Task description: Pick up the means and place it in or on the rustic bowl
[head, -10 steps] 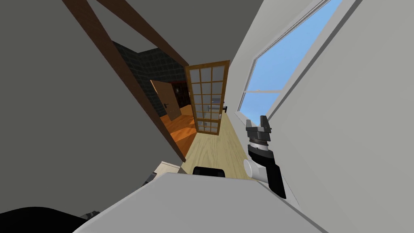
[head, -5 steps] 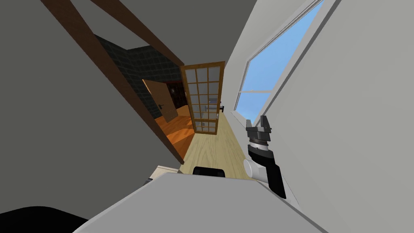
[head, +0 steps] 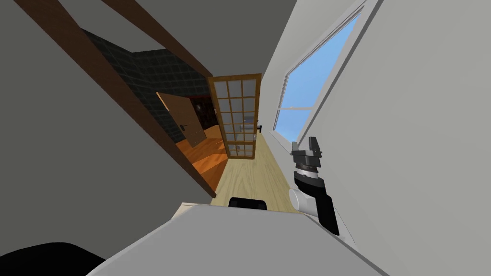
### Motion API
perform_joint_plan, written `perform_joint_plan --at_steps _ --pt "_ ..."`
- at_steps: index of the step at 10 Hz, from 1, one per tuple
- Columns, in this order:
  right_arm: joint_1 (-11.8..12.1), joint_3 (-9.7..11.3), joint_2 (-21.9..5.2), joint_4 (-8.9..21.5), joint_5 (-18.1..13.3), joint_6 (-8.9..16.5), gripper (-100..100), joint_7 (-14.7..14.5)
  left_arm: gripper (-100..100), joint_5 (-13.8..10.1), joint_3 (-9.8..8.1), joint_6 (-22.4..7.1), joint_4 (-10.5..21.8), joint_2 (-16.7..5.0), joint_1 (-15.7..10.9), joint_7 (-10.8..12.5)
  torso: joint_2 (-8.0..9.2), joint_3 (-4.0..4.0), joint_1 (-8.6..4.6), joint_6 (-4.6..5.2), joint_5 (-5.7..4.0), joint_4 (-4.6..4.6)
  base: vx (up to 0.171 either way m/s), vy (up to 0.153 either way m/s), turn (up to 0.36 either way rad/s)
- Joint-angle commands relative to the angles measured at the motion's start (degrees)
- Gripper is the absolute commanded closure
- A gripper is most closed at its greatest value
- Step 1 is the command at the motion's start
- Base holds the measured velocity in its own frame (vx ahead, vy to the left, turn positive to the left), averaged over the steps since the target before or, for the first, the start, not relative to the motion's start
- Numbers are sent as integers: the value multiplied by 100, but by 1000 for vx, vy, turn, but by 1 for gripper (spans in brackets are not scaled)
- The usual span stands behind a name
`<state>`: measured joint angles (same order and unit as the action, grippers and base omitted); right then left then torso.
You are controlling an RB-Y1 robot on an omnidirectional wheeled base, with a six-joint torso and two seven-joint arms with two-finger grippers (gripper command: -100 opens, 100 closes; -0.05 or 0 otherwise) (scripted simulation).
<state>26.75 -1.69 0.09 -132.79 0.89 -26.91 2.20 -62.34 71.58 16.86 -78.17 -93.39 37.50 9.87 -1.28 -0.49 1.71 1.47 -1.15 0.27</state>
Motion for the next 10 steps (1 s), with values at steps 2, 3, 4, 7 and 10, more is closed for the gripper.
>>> perform_joint_plan --at_steps 2,3,4,7,10 --pt "0 0 0 0 0 0 0 0 -100 141 280 432 12 21 73 310 1 1 -3 -1 1 1 1 14 80" --pt "0 0 0 0 0 0 0 0 -100 141 280 592 12 21 73 436 0 0 -7 3 0 1 -1 -5 -5" --pt "0 1 0 0 0 0 0 0 -100 141 280 714 12 21 73 587 -1 -1 -10 5 -1 0 0 -4 -13" --pt "-2 1 0 0 0 0 0 0 -100 443 661 1021 -379 -249 499 1007 -4 -3 -1 15 -2 -1 3 20 -214" --pt "0 0 0 0 0 0 0 0 -100 443 831 1474 -379 -249 540 1362 -1 0 -8 2 -1 1 -1 7 23"
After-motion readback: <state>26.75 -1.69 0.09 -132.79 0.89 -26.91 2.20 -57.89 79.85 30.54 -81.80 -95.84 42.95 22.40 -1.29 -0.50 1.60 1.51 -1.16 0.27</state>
